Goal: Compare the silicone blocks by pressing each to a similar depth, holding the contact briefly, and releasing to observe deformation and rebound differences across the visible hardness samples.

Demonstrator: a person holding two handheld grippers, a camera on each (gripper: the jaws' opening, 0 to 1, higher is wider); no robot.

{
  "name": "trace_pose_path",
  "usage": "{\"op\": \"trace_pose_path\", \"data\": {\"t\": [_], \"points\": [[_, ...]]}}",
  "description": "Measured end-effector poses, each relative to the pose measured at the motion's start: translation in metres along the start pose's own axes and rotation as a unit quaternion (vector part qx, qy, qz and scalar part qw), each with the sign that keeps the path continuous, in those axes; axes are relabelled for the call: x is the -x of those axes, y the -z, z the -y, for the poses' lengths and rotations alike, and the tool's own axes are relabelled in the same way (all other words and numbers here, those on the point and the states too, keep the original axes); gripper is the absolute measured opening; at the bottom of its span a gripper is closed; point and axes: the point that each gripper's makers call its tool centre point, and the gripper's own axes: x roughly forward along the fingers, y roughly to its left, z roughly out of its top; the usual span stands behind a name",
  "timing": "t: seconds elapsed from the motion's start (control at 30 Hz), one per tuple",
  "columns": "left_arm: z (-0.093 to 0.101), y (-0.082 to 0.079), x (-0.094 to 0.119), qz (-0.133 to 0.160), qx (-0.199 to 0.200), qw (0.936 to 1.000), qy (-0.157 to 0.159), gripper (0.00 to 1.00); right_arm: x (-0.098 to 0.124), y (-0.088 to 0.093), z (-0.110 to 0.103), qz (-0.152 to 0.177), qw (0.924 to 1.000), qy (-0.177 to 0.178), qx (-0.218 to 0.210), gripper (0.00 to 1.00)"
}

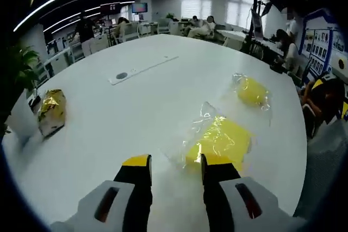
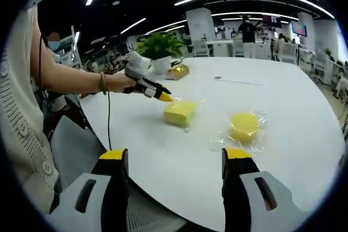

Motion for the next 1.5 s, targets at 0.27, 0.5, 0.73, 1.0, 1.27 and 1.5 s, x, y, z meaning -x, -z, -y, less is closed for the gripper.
{"op": "trace_pose_path", "data": {"t": [0.27,0.5,0.73,1.0,1.27,1.5], "points": [[0.045,0.006,0.057,0.03,-0.018,0.9994,-0.001,0.4,-0.003,-0.01,-0.011,0.021,0.9996,-0.017,0.009,0.64],[0.082,0.02,0.094,0.04,-0.025,0.9989,-0.003,0.44,-0.004,-0.019,-0.013,0.038,0.9988,-0.022,0.022,0.64],[0.104,0.021,0.126,0.066,0.006,0.9977,-0.016,0.48,-0.002,-0.023,-0.009,0.054,0.9982,-0.016,0.021,0.66],[0.117,0.032,0.145,0.08,0.043,0.9956,-0.02,0.56,0.002,-0.014,-0.012,0.054,0.9982,-0.027,0.004,0.72],[0.134,0.053,0.141,0.044,0.018,0.9988,-0.009,0.64,0.007,-0.003,-0.011,0.048,0.9985,-0.027,-0.003,0.72],[0.134,0.052,0.139,0.033,0.019,0.9992,-0.009,0.68,0.011,0.003,-0.009,0.045,0.9986,-0.026,-0.007,0.71]]}}
